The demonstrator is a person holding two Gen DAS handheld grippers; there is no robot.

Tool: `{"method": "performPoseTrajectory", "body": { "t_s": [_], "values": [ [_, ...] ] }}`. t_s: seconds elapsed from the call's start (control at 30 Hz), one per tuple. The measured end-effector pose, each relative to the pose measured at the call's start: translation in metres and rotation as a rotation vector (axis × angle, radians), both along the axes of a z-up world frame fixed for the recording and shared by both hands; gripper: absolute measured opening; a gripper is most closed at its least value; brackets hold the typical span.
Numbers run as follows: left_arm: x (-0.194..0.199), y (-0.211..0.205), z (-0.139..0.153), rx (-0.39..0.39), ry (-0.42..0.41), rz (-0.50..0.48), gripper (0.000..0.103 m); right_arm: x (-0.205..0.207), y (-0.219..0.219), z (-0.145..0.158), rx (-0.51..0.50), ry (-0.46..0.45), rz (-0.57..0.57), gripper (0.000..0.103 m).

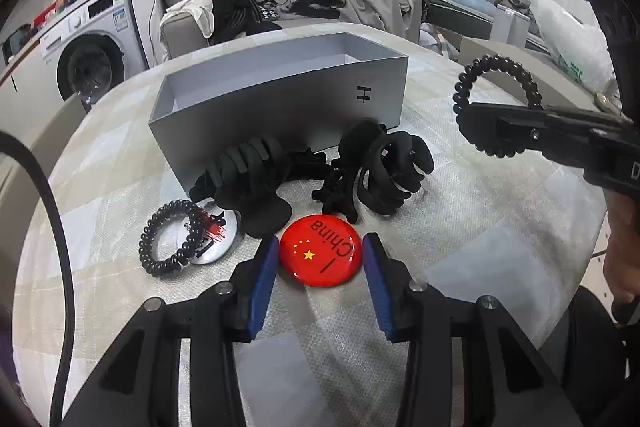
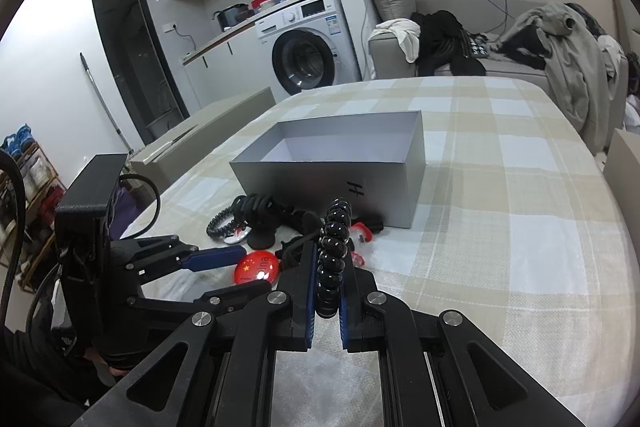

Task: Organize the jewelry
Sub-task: 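Carry the red badge and the coiled hair tie over the grey box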

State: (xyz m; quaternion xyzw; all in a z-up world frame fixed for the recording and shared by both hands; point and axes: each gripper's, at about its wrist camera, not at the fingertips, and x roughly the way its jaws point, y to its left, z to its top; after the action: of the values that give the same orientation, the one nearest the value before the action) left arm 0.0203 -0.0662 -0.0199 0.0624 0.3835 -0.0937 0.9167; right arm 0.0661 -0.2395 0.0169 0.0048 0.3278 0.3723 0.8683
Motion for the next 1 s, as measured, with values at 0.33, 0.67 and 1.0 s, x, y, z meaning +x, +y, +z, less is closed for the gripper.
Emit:
{"method": "performPoseTrajectory", "body": {
  "t_s": [0.33, 0.67, 1.0],
  "values": [
    [-0.011, 0.006, 0.009, -0.031, -0.038, -0.008, 0.037, -0.001, 0.001, 0.001, 0.005, -0.006, 0.004, 0.008],
    [-0.006, 0.020, 0.033, -0.098, -0.132, 0.029, 0.037, 0.000, 0.008, 0.005, 0.006, -0.024, 0.012, 0.008],
    [0.015, 0.037, 0.052, -0.151, -0.204, 0.085, 0.037, 0.017, 0.018, 0.027, 0.067, -0.049, -0.006, 0.008]
  ]
}}
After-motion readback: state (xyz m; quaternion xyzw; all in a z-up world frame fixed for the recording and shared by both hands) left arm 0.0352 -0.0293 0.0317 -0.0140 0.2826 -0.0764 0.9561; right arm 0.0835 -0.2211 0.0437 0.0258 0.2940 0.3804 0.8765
